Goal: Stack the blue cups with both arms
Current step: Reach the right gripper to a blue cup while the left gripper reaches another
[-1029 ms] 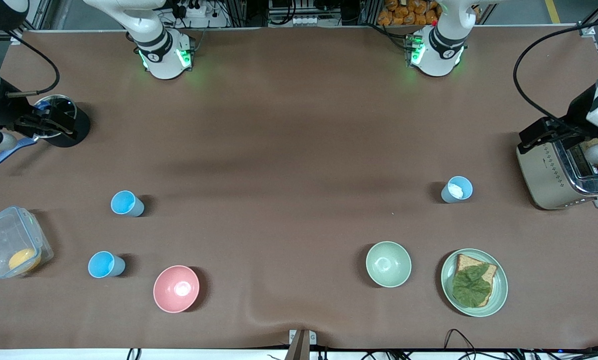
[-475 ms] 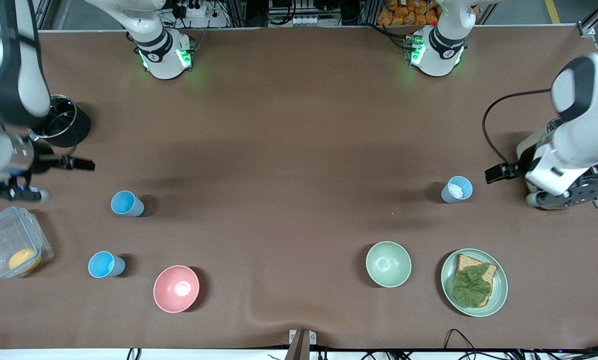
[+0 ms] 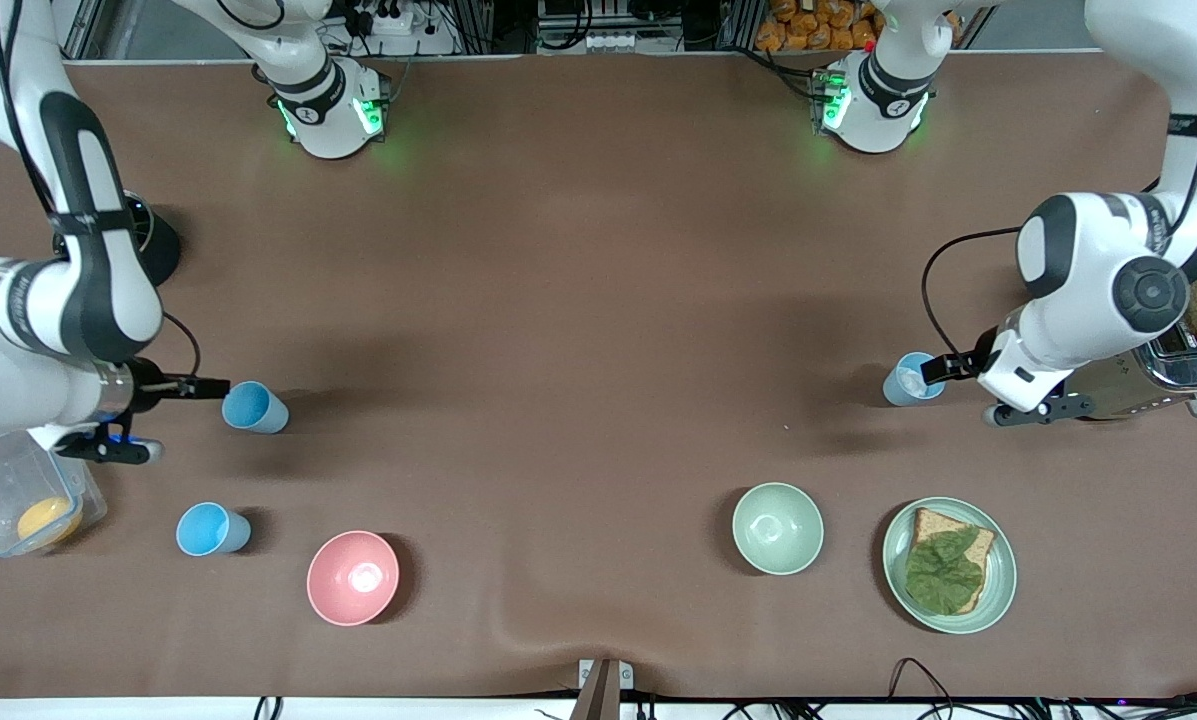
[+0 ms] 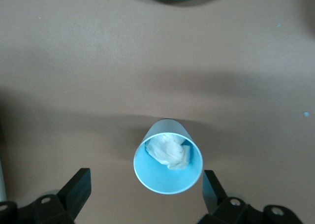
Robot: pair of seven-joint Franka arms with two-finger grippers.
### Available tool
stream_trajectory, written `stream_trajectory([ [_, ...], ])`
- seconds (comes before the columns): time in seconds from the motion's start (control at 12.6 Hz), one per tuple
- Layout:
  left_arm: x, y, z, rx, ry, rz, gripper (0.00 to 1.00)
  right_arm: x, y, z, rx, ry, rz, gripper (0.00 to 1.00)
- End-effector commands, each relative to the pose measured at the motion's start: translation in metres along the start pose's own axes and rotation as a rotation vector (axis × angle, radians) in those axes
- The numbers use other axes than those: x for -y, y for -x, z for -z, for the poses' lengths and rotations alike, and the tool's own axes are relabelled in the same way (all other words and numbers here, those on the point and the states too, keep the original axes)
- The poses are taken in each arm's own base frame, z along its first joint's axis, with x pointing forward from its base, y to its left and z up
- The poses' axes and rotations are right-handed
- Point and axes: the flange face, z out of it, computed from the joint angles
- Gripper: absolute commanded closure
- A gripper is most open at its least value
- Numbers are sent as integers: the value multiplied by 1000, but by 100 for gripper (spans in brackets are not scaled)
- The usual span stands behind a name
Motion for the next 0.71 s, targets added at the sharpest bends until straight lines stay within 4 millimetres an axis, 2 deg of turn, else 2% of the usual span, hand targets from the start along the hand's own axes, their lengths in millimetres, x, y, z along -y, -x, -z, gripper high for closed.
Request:
stream_trajectory([
  [0.0, 25, 3, -22, -13, -3, -41, 0, -15, -14, -24, 19, -14, -1, 0],
  [0.24, 30, 5, -47, -10, 4, -51, 0, -21, -29, -61, 18, -23, -5, 0],
  [0.4, 27, 6, -51, -5, 5, -59, 1, -17, -33, -75, 24, -32, -4, 0],
  [0.55, 27, 8, -62, 9, 8, -58, 12, -10, -34, -82, 28, -33, 3, 0],
  [0.63, 26, 11, -68, 9, 9, -65, 19, -9, -35, -85, 28, -33, 3, 31],
])
